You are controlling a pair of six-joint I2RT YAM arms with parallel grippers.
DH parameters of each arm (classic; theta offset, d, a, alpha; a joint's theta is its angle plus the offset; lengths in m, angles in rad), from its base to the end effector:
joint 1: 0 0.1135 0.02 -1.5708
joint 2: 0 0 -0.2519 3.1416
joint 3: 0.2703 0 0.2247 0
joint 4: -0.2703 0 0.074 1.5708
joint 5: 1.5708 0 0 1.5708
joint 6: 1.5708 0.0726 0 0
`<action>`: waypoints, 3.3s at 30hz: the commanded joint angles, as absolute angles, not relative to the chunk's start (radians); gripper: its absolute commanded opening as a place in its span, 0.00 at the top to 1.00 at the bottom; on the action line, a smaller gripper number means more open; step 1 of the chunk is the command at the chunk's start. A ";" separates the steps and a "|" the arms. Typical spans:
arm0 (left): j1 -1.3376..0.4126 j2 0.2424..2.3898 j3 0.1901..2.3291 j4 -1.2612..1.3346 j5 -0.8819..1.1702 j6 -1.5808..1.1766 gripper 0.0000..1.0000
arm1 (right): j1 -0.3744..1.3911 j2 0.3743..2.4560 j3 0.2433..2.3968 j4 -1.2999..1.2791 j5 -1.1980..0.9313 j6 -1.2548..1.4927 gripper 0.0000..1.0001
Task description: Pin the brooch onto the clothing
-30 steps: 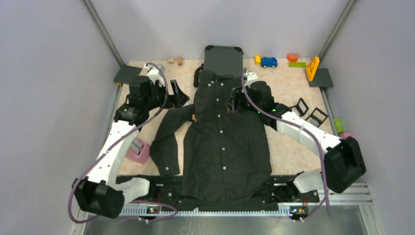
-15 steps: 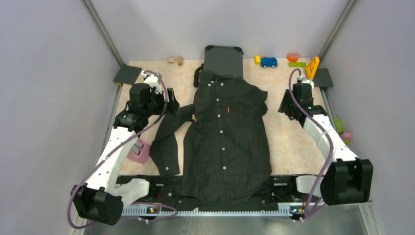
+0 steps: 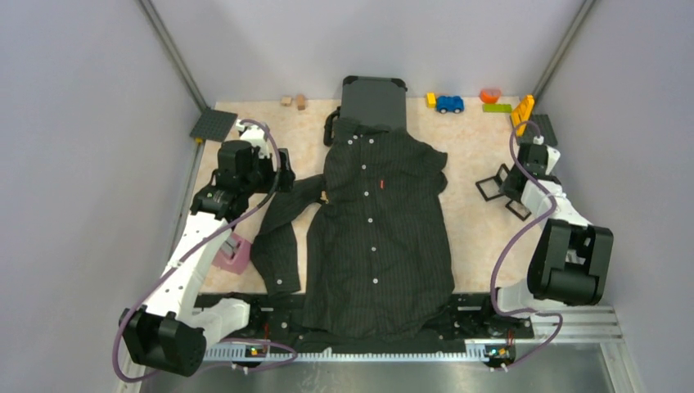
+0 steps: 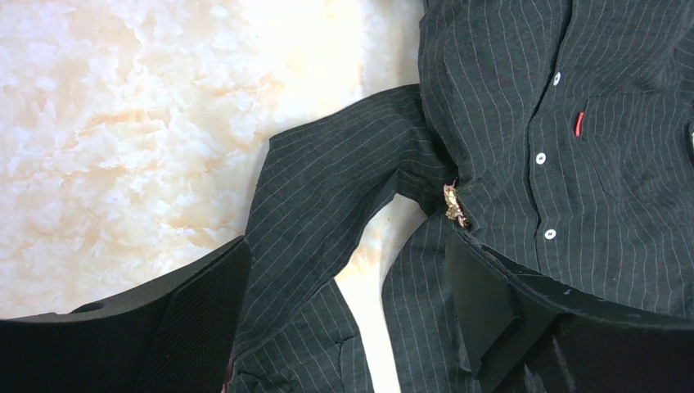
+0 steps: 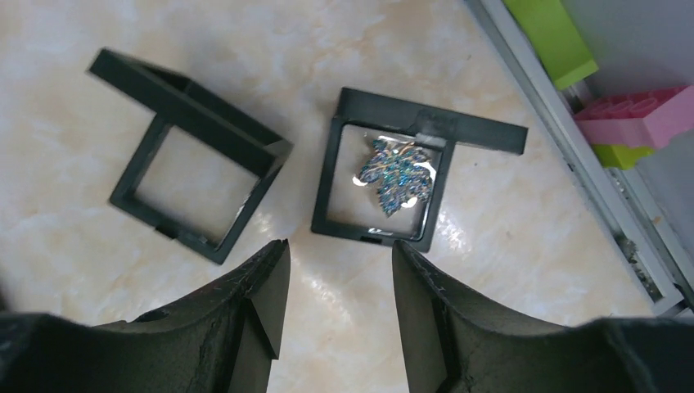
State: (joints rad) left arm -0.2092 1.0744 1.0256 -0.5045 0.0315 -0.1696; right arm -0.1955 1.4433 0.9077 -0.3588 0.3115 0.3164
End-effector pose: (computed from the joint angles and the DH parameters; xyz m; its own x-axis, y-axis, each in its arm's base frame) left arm 0.2381 -0.0529 0.3073 -0.5461 -0.0565 -0.8358 0.1437 0.9766 -0.1599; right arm 0.2845 -0.0790 0.1928 -0.6109 0.4229 -0.6693 0.5926 0.8048 -0.0324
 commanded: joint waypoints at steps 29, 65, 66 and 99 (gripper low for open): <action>-0.216 1.100 1.031 -0.522 0.011 -0.141 0.08 | -0.219 1.656 0.999 -0.293 0.517 0.202 0.63; -0.228 1.087 1.026 -0.517 0.009 -0.138 0.08 | -0.124 1.760 1.044 -0.317 0.629 0.163 0.71; -0.227 1.088 1.026 -0.517 0.009 -0.139 0.08 | -0.122 1.757 1.044 -0.317 0.633 0.165 0.71; -0.236 1.088 1.023 -0.516 -0.015 -0.138 0.08 | -0.088 1.819 1.073 -0.363 0.733 0.168 0.76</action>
State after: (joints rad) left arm -0.2310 1.1038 1.0245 -0.5392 0.0002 -0.1532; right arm -0.1047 1.8076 1.0363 -0.3565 0.7029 0.1753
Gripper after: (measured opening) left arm 0.919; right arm 0.256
